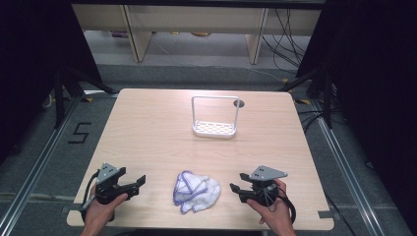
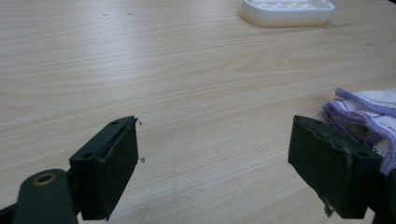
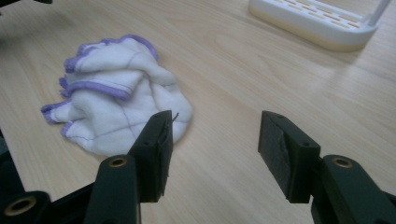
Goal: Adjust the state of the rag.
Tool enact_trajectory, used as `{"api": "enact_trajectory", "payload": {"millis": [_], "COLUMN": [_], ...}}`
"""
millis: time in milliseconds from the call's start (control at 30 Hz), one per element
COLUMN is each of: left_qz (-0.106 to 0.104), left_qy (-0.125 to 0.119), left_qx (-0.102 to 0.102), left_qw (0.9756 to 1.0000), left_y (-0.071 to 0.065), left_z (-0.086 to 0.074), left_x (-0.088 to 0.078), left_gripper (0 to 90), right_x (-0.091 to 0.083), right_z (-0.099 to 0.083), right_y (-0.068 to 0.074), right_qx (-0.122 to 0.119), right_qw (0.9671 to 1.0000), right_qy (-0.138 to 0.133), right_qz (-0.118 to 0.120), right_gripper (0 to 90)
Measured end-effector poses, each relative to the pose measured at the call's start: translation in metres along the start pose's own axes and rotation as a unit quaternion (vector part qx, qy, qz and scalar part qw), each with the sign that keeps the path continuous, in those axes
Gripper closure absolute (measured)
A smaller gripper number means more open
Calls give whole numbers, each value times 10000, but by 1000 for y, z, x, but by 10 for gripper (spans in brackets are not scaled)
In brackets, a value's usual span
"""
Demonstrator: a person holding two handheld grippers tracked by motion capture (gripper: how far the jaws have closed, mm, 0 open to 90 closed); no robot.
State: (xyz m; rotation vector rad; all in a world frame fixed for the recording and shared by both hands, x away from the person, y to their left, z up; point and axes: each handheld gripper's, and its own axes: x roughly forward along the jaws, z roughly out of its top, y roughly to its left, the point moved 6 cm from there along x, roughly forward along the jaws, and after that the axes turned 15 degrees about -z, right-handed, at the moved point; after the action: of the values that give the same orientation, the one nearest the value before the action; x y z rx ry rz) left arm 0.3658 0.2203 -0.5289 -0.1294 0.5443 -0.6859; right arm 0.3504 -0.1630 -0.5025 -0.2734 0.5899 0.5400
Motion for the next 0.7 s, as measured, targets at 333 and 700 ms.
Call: {"api": "enact_trajectory", "payload": {"millis": [333,700], "left_qz": [70,21], "left_qy": [57,28], "left_qx": [-13,4], "left_qw": [10000,10000], "left_y": [0,0], "left_z": [0,0], "left_x": [-2,-2], "left_gripper": [156,156], "right_x": [8,22], "right_z": [20,40], "right_y": [33,64], "right_qx": [-230,-606], "right_qw": [9993,9968], "right_qy": [-7,-39], "right_qz": [284,518], "right_gripper": [484,485]}}
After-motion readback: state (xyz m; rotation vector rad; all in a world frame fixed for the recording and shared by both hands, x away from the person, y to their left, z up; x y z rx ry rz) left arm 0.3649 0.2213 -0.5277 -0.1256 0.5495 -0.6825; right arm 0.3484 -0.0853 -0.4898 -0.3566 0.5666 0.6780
